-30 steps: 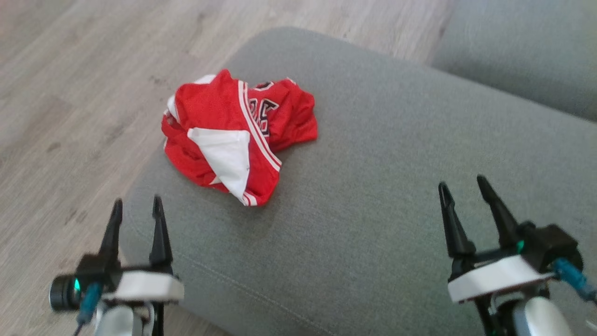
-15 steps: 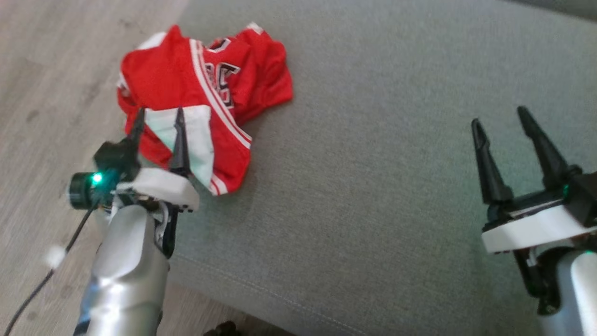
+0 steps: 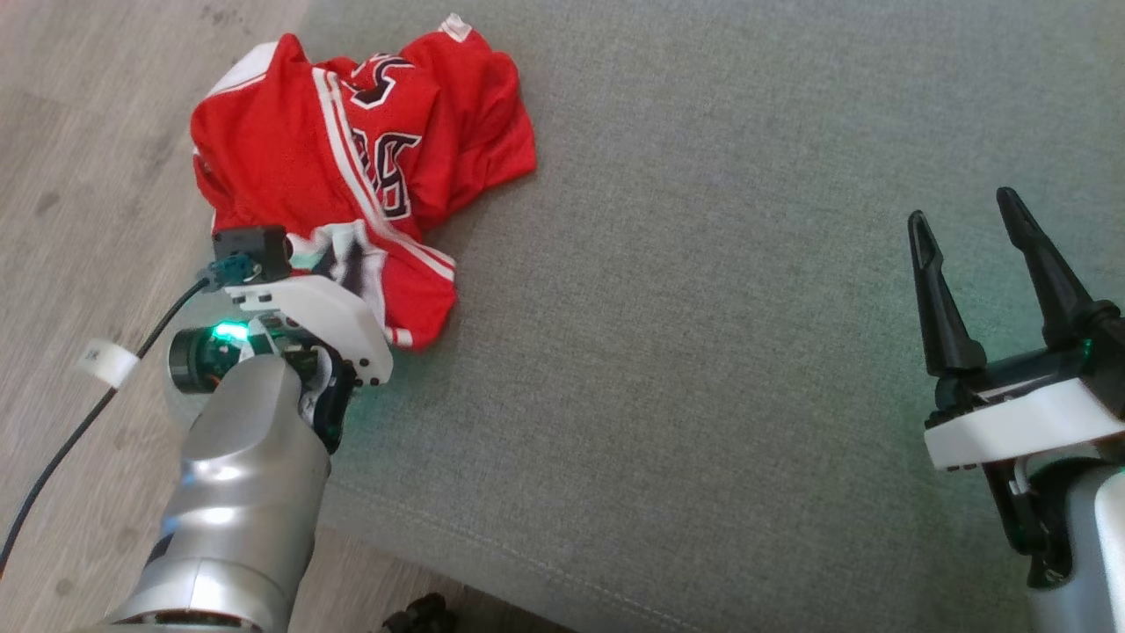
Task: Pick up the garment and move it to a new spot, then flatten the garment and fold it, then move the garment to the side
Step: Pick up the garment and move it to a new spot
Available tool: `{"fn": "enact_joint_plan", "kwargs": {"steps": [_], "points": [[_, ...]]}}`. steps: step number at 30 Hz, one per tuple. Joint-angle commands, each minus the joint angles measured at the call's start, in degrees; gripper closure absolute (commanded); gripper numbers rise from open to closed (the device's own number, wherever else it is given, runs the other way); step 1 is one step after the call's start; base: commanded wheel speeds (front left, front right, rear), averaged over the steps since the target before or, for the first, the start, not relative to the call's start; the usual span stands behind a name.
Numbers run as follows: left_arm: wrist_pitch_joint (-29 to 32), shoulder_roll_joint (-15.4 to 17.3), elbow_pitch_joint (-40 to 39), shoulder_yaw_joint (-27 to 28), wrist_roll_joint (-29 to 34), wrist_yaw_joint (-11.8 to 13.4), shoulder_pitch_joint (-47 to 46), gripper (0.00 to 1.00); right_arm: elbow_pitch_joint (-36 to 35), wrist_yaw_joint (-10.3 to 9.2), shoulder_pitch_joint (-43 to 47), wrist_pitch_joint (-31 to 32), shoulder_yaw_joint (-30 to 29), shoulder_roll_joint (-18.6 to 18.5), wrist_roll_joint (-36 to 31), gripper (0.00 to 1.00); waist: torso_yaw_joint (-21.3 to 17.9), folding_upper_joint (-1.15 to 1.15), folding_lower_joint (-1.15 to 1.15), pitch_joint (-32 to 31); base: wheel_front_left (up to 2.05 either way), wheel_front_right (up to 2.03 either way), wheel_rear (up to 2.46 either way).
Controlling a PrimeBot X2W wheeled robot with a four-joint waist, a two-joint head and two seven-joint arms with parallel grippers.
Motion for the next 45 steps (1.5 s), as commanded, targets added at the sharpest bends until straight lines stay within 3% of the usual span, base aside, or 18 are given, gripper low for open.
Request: {"fn": "enact_joint_plan", "kwargs": {"steps": [1,5,10,18,23,27,32,40,45], "points": [[-0.6,2.2,-0.5,1.1,-0.2,-0.2,-0.3,1.00,-2.0,-0.04,-0.5,0.1,1.2,-0.2,0.4,0.00,0.0,0.00,0.00,-0.6,0.00,0.00,0.00],[-7.1,3.6,-1.6,0.9,0.0,0.4,-0.5,1.00,-1.2,-0.04,-0.2,-1.0,1.2,0.6,0.7,0.00,-0.2,0.00,0.00,-2.9,0.00,0.00,0.00],[-15.9,6.1,-5.7,1.4,1.0,3.9,0.3,1.00,0.8,-0.04,0.9,-2.8,1.2,2.4,1.1,0.00,-0.9,0.00,0.00,-7.2,0.00,0.00,0.00],[-17.7,8.2,-23.1,3.0,2.3,7.9,7.9,1.00,3.7,-0.04,3.7,-5.8,1.2,5.8,2.4,0.00,-3.3,0.00,0.00,-14.6,0.00,0.00,0.00],[-17.5,6.2,-33.8,2.0,2.4,8.7,14.9,1.00,4.2,-0.04,4.7,-6.4,1.4,6.7,2.3,0.00,-5.8,0.00,0.00,-16.8,0.00,0.00,0.00],[-13.6,4.1,-41.2,-1.9,2.7,7.9,19.0,1.00,4.2,-0.04,4.1,-6.2,2.5,7.0,1.8,0.00,-10.5,0.00,0.00,-16.6,0.00,0.00,0.00],[-11.4,2.8,-44.2,-5.6,2.6,7.0,19.3,1.00,4.0,-0.04,2.6,-6.2,3.4,7.0,1.9,0.00,-16.1,0.00,0.00,-15.1,0.00,0.00,0.00],[-10.1,1.5,-45.8,-14.2,1.6,5.9,12.3,1.00,4.2,-0.04,0.0,-7.6,3.8,7.1,2.5,0.00,-29.9,0.00,0.00,-10.4,0.00,0.00,0.00],[-9.5,1.4,-45.9,-23.9,-3.1,6.5,7.8,1.00,4.7,-0.04,-0.3,-8.9,2.5,7.6,3.2,0.00,-35.1,0.00,0.00,-6.4,0.00,0.00,0.00]]}}
